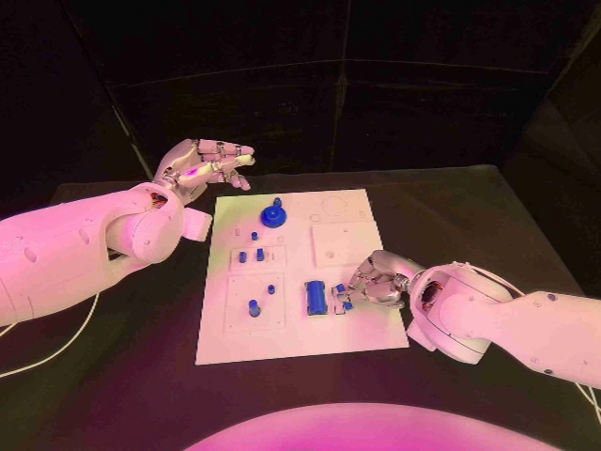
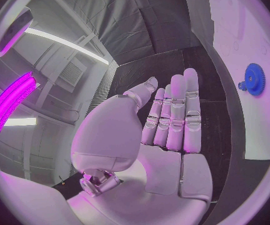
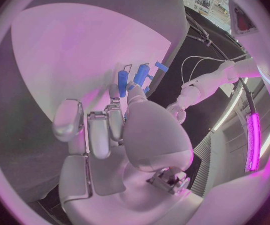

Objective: Assemble the parts on the task board

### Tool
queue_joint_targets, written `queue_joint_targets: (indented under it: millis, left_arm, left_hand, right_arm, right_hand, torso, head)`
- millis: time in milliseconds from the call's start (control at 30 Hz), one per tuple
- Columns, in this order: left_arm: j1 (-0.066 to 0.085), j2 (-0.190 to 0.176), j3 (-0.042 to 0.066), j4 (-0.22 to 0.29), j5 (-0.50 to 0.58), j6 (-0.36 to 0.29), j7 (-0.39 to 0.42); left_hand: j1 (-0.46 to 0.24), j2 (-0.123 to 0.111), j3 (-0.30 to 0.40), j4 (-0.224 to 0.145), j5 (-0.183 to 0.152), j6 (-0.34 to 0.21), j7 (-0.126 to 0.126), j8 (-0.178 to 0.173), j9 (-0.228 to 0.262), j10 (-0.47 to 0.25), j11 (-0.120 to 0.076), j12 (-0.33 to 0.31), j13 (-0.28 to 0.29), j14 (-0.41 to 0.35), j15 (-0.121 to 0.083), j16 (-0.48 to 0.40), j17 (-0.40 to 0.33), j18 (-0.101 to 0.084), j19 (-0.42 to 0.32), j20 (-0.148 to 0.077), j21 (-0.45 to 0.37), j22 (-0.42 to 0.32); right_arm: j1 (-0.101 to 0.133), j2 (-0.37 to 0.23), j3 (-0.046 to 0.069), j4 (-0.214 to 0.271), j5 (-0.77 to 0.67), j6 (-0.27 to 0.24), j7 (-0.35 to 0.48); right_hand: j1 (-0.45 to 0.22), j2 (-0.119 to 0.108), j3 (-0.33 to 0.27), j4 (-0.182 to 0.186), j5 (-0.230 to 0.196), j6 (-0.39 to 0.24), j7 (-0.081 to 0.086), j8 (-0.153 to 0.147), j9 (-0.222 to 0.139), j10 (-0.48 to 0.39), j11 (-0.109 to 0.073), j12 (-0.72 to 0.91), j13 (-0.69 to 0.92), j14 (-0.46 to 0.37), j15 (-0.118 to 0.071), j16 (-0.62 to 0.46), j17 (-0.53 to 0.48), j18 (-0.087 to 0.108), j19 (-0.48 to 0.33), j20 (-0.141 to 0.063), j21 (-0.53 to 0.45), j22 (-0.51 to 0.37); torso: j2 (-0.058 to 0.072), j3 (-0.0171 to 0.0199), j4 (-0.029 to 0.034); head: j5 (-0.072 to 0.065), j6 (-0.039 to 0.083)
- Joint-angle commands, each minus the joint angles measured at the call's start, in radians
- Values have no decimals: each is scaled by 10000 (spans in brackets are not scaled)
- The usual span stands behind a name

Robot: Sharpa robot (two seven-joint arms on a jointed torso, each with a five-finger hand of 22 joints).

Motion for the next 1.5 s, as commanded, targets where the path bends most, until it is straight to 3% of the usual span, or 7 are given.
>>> queue_joint_targets:
  millis: [33, 733, 1133, 1500]
  left_arm:
    - [15, -14, 5, 18, 12, 160, -7]
    - [16, -13, 6, 12, 12, 199, -35]
    - [16, -1, 6, -5, 12, 209, -42]
    - [15, -3, 5, -15, 12, 215, -44]
  left_hand:
    - [-25, 94, -70, 8, 26, -52, -23, 58, 3, -69, 9, 47, 6, -69, 39, 50, -21, 134, 19, 43, -45, -26]
    - [-38, 93, -80, 17, 25, -56, -20, 58, 3, -75, 12, 50, 6, -70, 41, 53, -25, 133, 20, 45, -50, -32]
    - [-38, 93, -80, 17, 25, -56, -20, 58, 3, -75, 12, 50, 6, -70, 41, 53, -25, 133, 20, 45, -50, -32]
    - [-38, 93, -80, 17, 25, -56, -20, 58, 3, -75, 12, 50, 6, -70, 41, 53, -25, 133, 20, 45, -50, -32]
  right_arm:
    - [9, 66, 2, -40, -338, 380, -271]
    - [8, 259, 2, -90, -620, 367, -361]
    - [8, 244, 2, -34, -623, 289, -204]
    - [8, 186, 2, 33, -680, 245, -172]
  right_hand:
    - [-293, -201, -62, 148, 230, 119, -2, 45, 27, 176, -83, 98, -1506, 706, -91, 40, 773, -94, 86, -31, 43, 44]
    - [-556, -352, -200, 370, 239, 185, -13, 46, 80, 202, -93, 107, -1486, 703, -104, 35, 767, -93, 81, -47, 41, 42]
    - [-1262, -466, -689, 1075, 224, 415, -79, 192, 265, 251, -136, 137, -1435, 707, -132, 48, 799, -95, 85, -63, 51, 74]
    - [-1362, -476, -789, 1228, 184, 441, -103, 246, 327, 266, -156, 149, -1415, 711, -149, 58, 819, -100, 96, -81, 62, 102]
  torso:
    - [-4, -1, -2]
    - [-11, 11, -13]
    - [-12, 13, -5]
    - [-16, 14, -2]
  head:
    - [32, -26]
    - [38, -40]
    - [31, -42]
    - [41, -30]
